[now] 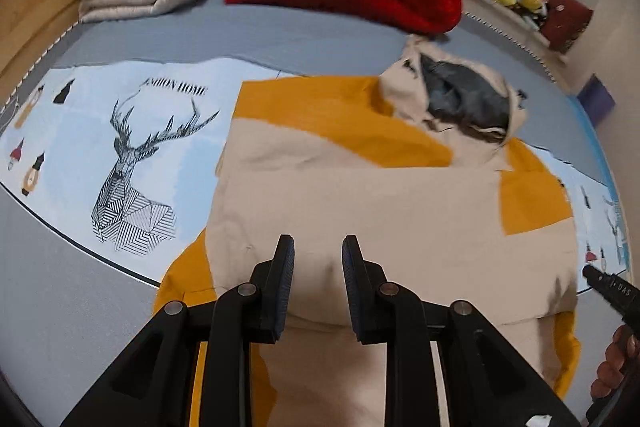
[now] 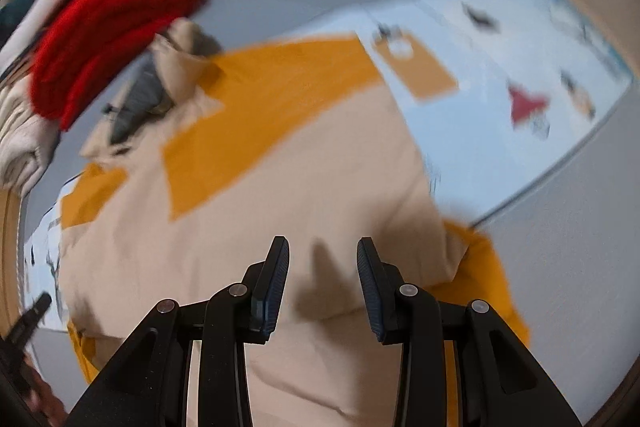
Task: Fold large clothes
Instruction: 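Raise both tools above the folded jacket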
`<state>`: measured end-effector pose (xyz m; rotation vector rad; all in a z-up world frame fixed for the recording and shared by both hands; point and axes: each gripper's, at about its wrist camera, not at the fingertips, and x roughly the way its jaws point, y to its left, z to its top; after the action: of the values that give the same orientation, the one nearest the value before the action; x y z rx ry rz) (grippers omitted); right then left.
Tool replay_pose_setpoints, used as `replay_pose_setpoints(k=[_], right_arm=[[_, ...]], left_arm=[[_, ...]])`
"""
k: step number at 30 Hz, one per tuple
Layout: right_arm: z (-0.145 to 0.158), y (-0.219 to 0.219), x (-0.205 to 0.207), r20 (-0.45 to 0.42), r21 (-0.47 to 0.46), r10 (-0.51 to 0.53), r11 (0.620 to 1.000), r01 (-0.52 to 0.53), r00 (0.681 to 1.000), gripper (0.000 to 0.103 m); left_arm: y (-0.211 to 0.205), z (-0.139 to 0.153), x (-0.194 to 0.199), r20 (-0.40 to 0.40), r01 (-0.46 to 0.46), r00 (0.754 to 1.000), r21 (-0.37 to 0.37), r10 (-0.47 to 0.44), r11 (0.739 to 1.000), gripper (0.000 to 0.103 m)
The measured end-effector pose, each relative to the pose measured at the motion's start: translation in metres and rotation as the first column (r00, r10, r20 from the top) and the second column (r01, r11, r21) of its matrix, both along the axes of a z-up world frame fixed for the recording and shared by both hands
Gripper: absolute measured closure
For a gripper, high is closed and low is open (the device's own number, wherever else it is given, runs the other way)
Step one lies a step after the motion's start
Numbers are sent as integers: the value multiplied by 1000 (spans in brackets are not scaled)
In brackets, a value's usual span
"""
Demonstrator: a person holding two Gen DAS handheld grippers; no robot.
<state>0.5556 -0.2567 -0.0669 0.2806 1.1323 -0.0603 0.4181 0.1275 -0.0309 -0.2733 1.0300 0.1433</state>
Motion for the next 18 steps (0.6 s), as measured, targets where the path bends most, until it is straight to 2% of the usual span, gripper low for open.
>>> replay_pose_setpoints(k=[4, 7, 14, 18], right_arm=[[40, 12, -15, 115, -82, 90, 993, -81, 989, 66], [60, 20, -22, 158, -130, 142, 984, -122, 977, 66], [92, 27, -43, 210, -234, 226, 956, -176, 951, 66], [102, 26, -48, 221, -259, 248, 947, -189, 943, 66]], left_arm=[[-16, 15, 2, 33, 21, 999, -9, -20, 1000, 80], [-28, 27, -1, 73, 41, 996, 8, -42, 999, 80], [-52, 47, -11, 148, 86, 985, 48, -92, 995, 80], [-62, 53, -12, 170, 109, 978, 78, -121, 991, 80]])
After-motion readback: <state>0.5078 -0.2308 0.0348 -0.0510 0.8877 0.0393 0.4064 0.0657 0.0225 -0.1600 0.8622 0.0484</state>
